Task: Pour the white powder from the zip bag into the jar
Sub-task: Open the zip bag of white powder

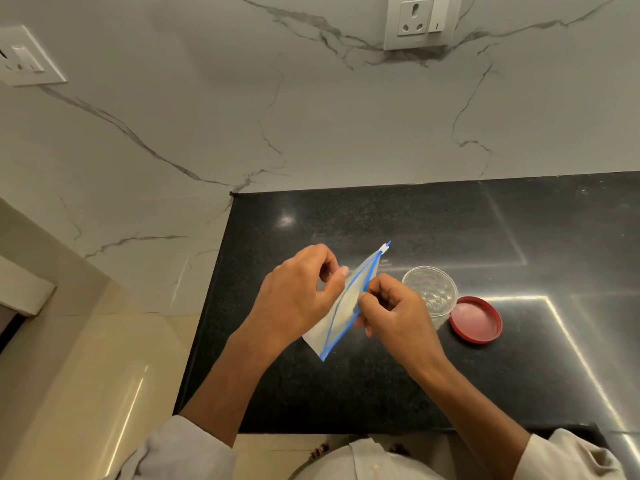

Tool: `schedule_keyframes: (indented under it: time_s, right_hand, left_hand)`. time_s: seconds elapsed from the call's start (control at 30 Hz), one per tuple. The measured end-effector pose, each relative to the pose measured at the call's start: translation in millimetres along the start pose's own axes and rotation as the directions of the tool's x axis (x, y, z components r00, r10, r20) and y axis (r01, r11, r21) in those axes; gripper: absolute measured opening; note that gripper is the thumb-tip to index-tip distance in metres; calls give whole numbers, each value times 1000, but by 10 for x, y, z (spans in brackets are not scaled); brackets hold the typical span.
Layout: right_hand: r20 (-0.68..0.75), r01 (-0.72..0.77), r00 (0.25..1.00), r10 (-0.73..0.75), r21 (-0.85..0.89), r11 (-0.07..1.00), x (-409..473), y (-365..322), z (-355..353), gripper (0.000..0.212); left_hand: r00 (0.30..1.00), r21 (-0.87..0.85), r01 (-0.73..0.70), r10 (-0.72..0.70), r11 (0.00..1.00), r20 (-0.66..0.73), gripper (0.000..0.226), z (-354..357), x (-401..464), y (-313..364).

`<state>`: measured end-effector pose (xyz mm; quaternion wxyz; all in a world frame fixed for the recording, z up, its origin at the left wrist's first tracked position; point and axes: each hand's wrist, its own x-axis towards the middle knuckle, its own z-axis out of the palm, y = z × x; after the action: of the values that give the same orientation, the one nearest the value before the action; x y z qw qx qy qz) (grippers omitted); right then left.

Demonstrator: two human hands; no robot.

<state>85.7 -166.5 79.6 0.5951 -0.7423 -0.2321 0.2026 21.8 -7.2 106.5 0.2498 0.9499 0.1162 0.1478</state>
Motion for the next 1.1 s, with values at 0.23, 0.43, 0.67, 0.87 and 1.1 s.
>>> schedule_keyframes:
  time_s: [0.23, 0.43, 0.67, 0.87, 1.1]
  right_hand:
    - [-8, 4, 1000, -5, -35, 999, 25, -71, 23, 14]
    - [43, -181, 980, 194, -219, 959, -107, -146, -62, 26]
    - [186, -297, 896, 402, -422, 857, -417, -140, -161, 38]
    - [159, -310, 900, 406, -420, 853, -393, -172, -174, 39]
    - [190, -337, 888, 418, -348, 875, -349, -195, -158, 32]
  left_hand:
    - [973, 120, 23, -49, 993, 224, 13, 15, 17, -6]
    - [990, 223, -15, 45, 975, -131, 7, -155, 54, -3]
    - [982, 208, -116, 143, 971, -125, 9, -94, -64, -14]
    - [978, 193, -142, 167, 971, -122, 9, -71, -47, 6]
    - [982, 187, -161, 176, 969, -63, 7, -81, -2, -41]
